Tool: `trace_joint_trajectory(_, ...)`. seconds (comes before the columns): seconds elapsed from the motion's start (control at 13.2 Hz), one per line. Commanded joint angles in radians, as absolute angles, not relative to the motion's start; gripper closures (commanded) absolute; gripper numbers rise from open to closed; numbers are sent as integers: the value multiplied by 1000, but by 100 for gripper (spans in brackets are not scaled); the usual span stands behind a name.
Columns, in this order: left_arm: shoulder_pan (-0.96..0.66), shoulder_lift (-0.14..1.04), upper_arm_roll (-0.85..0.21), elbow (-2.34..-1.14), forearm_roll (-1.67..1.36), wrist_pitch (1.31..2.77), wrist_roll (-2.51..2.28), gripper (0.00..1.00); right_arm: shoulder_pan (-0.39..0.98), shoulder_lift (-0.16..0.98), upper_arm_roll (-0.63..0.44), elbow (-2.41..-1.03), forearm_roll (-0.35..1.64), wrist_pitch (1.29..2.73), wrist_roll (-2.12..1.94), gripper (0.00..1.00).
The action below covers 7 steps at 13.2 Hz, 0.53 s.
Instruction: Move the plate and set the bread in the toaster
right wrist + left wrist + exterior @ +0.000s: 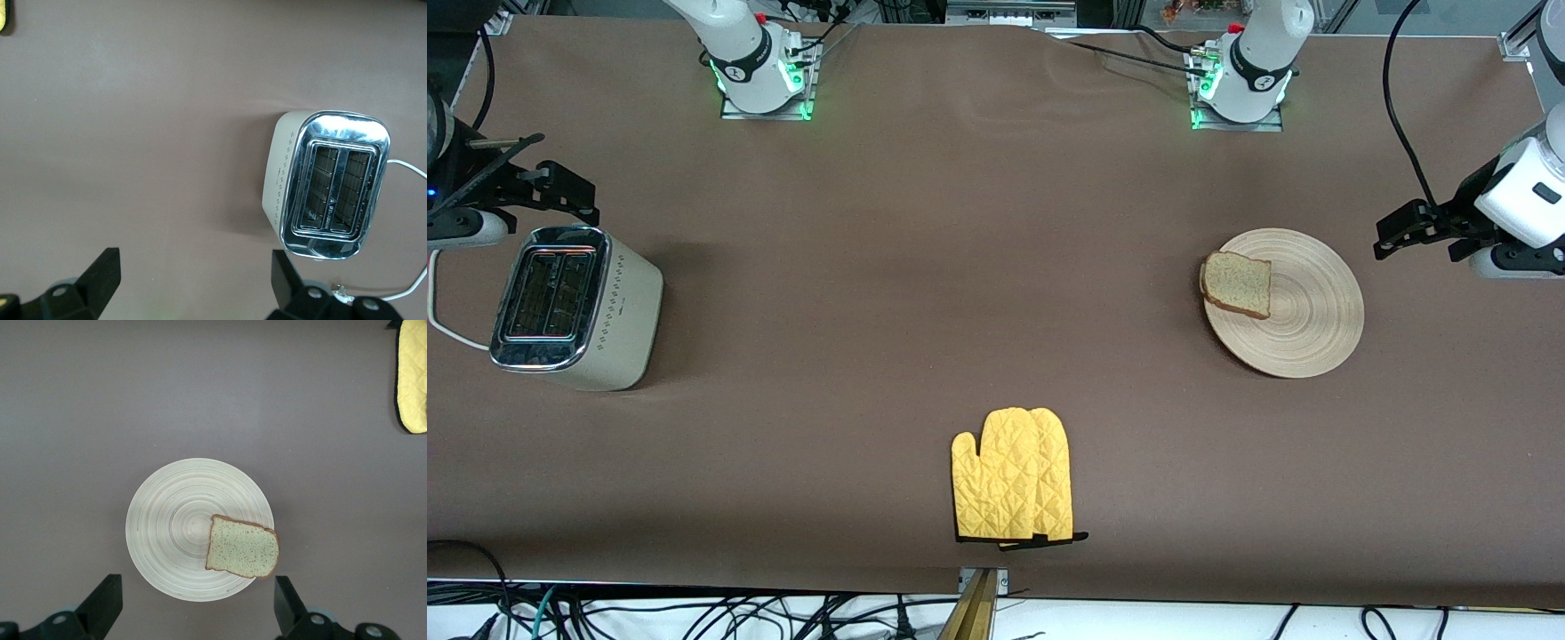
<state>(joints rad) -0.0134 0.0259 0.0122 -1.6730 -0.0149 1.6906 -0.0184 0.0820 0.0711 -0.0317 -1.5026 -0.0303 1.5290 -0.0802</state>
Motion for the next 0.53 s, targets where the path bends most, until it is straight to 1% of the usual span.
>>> trace_joint_trajectory(0.0, -11, 38, 6, -1647, 3, 1684, -23, 0, 81, 74, -29, -1491, -38, 1548, -81, 0)
trace_joint_trajectory(0.45, -11, 37, 6, -1647, 3, 1683, -23, 0, 84, 74, -29, -1491, -40, 1545, -78, 0)
